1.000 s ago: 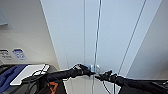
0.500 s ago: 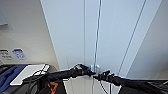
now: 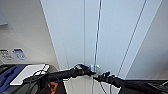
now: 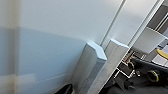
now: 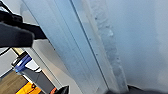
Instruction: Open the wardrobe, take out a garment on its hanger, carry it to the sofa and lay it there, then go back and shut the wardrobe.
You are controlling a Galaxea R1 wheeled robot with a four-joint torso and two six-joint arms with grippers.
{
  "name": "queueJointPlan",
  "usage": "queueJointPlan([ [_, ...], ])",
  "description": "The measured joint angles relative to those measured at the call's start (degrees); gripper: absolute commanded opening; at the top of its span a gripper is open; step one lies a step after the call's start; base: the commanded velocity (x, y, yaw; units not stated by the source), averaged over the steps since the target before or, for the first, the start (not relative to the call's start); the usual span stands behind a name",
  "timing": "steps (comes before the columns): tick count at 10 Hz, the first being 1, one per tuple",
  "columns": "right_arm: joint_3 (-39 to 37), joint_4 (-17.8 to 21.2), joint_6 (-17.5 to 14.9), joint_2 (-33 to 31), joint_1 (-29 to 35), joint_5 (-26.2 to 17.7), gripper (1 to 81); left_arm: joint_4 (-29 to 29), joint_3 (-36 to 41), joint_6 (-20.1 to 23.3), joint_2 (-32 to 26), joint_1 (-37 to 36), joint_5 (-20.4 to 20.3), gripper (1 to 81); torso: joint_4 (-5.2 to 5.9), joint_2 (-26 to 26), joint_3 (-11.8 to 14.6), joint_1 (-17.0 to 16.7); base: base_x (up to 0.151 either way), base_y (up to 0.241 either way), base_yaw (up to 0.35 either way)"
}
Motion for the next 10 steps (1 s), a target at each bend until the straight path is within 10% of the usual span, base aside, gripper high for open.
queueJointPlan([
  [10,10.14,-0.33,-0.37,-5.35,-1.24,-2.41,81.1,0.84,5.68,-0.11,-2.26,0.27,1.45,81.1,0.0,0.04,0.0,0.11,0.0,0.0,0.0],
])
